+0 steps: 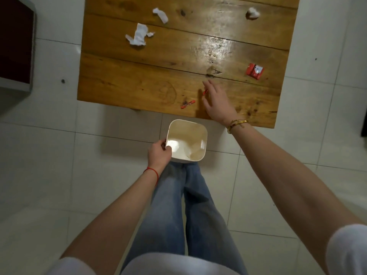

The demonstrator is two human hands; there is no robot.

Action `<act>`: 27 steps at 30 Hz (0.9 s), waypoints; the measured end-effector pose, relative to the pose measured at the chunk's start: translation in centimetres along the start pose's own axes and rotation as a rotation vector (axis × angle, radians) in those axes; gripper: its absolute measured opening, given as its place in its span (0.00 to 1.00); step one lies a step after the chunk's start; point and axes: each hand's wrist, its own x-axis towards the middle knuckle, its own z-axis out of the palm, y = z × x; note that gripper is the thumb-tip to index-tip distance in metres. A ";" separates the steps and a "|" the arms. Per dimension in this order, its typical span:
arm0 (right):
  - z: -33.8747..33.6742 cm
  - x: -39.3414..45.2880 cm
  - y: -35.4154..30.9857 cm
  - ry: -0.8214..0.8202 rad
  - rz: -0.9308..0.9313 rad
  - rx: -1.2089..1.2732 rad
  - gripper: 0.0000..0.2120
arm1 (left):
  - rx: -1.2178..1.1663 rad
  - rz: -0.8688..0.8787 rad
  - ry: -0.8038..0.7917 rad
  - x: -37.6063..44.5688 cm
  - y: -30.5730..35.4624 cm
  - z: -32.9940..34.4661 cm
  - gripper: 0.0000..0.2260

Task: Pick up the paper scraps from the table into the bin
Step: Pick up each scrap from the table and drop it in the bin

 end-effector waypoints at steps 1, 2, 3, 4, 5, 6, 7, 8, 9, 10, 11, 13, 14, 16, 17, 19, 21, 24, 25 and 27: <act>0.6 0.3 0.0 -0.001 -0.001 0.007 0.26 | -0.009 -0.020 0.003 0.6 -0.5 0.3 0.13; 1.2 0.4 0.0 -0.001 0.000 0.017 0.26 | -0.015 -0.038 0.004 1.1 -0.9 0.6 0.13; 1.7 0.6 0.0 0.004 0.002 0.022 0.26 | -0.020 -0.056 0.004 1.5 -1.2 0.9 0.14; 2.2 0.6 0.0 0.017 0.003 0.020 0.26 | -0.026 -0.072 0.006 1.9 -1.5 1.1 0.14; 2.7 0.6 0.1 0.035 0.002 0.014 0.26 | -0.034 -0.084 0.011 2.3 -1.7 1.3 0.15; 3.1 0.4 0.2 0.050 -0.006 0.009 0.26 | -0.046 -0.095 0.017 2.6 -1.9 1.4 0.15; 3.5 0.2 0.3 0.055 -0.025 0.008 0.26 | -0.057 -0.102 0.023 2.9 -2.0 1.6 0.15; 3.9 -0.1 0.2 0.046 -0.057 0.001 0.26 | -0.066 -0.103 0.025 3.1 -2.0 1.7 0.14; 4.3 -0.5 0.1 0.025 -0.101 -0.019 0.27 | -0.072 -0.101 0.026 3.2 -1.9 1.7 0.14; 4.7 -1.0 0.0 -0.004 -0.154 -0.054 0.27 | -0.075 -0.098 0.028 3.3 -1.7 1.8 0.13; 5.2 -1.6 -0.2 -0.037 -0.215 -0.099 0.27 | -0.075 -0.094 0.030 3.4 -1.6 1.8 0.13; 6.3 -3.3 -0.4 -0.114 -0.346 -0.180 0.26 | -0.076 -0.084 0.031 3.4 -1.3 1.8 0.13; 6.7 -4.4 -0.4 -0.160 -0.405 -0.207 0.26 | -0.080 -0.083 0.029 3.3 -1.2 1.7 0.12; 7.3 -6.6 -0.2 -0.250 -0.498 -0.233 0.24 | -0.089 -0.079 0.021 3.3 -0.9 1.7 0.13; 7.4 -7.5 -0.1 -0.272 -0.524 -0.236 0.24 | -0.089 -0.077 0.015 3.3 -0.8 1.6 0.13; 7.0 -8.6 0.3 -0.240 -0.495 -0.216 0.24 | -0.081 -0.079 0.016 3.2 -0.7 1.5 0.13; 5.7 -8.2 0.9 -0.104 -0.349 -0.156 0.24 | -0.064 -0.080 0.014 3.1 -0.5 1.3 0.14; 2.2 -5.9 2.9 0.128 -0.025 -0.089 0.25 | -0.056 -0.076 -0.018 2.8 -0.2 1.3 0.15; 0.9 -4.9 3.8 0.186 0.065 -0.087 0.25 | -0.055 -0.074 -0.027 2.8 -0.1 1.4 0.15; -1.4 -2.8 5.6 0.271 0.201 -0.085 0.26 | -0.060 -0.072 -0.035 3.0 0.3 1.8 0.15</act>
